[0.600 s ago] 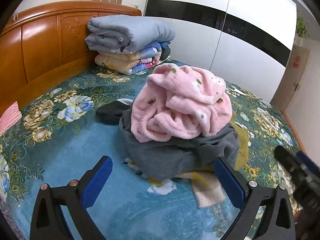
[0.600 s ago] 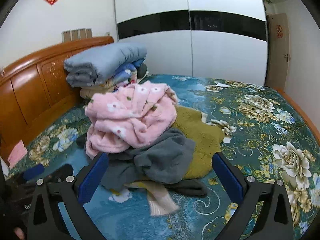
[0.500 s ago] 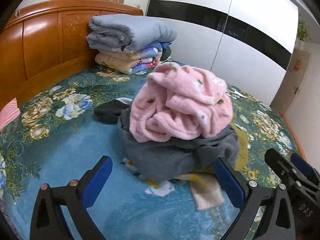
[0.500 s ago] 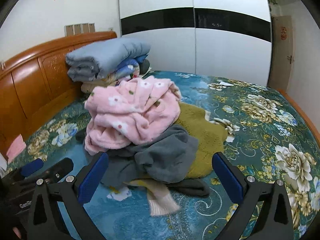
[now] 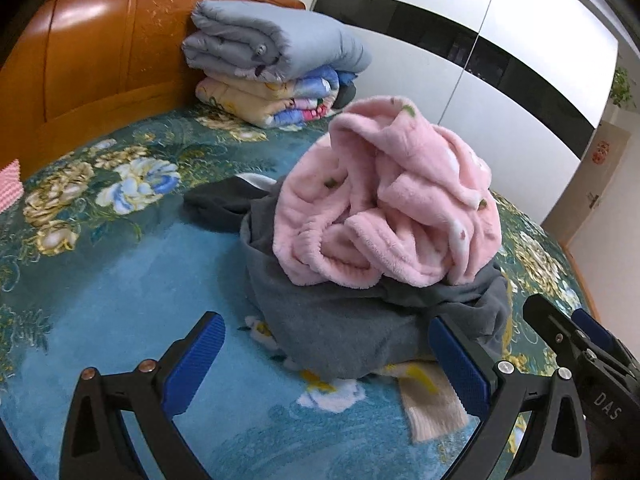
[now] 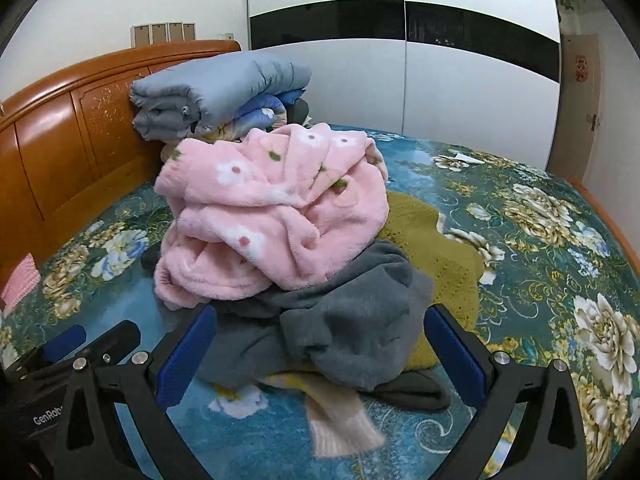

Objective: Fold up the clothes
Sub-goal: 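Reach both tools toward the pink fleece garment on the clothes heap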

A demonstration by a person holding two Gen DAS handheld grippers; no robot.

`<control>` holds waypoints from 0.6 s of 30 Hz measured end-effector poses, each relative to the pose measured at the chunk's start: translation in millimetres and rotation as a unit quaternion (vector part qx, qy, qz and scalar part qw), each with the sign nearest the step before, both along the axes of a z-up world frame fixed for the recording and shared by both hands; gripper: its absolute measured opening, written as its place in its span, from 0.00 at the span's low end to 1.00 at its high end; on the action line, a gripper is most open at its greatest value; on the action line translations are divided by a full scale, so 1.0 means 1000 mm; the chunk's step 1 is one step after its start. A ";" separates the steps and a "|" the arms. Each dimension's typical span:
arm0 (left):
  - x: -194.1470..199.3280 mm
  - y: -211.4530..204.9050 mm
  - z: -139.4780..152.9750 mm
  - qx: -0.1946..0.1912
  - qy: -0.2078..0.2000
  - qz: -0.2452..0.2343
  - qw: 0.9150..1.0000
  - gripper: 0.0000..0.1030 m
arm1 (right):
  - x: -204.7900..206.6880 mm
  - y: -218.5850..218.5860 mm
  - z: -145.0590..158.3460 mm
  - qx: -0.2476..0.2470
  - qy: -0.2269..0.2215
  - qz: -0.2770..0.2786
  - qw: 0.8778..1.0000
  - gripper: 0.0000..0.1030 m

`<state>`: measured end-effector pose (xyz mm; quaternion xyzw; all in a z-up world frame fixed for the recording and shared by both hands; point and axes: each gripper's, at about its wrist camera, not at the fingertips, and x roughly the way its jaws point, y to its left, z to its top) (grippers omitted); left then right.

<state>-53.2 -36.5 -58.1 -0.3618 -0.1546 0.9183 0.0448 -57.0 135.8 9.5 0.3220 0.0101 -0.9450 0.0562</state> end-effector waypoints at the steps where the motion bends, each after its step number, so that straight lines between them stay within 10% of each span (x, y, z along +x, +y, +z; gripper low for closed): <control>1: -0.003 0.000 -0.001 0.000 0.000 -0.004 1.000 1.00 | -0.003 0.000 -0.002 0.000 -0.001 -0.001 1.000 1.00; 18: -0.038 0.014 -0.006 -0.042 -0.003 -0.026 0.999 1.00 | -0.037 0.000 -0.012 0.025 -0.016 0.003 1.000 1.00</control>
